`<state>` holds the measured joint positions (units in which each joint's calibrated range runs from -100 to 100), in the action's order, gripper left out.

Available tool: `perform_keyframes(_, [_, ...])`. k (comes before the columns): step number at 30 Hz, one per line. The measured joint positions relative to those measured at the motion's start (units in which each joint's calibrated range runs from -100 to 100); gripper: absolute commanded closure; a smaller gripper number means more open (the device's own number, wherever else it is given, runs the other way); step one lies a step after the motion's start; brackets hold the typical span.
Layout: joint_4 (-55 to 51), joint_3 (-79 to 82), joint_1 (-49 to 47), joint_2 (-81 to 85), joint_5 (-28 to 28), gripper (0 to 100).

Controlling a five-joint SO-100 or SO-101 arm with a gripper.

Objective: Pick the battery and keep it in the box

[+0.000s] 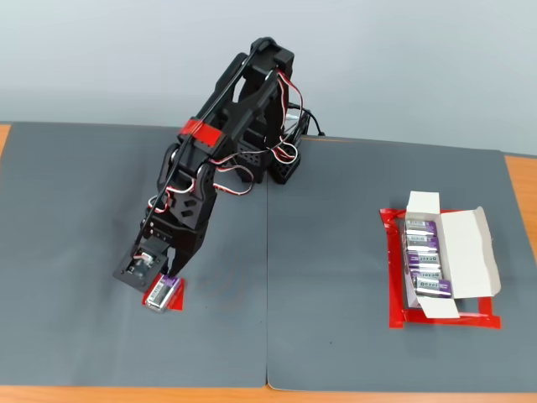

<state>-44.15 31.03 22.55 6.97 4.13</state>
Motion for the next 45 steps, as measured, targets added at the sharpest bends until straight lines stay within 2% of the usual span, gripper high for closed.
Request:
perform_keyframes(5, [2.1,-0.1,0.7,-2.0,1.5,78])
perform_keyframes(8, [2.2,-0.1,0.8,-3.0,2.5,73])
perform_keyframes(38, [4.6,-0.3,-2.4,-10.8,3.1,72])
perform_keyframes(45, [9.1,-0.3,-2.4,-12.4,3.1,72])
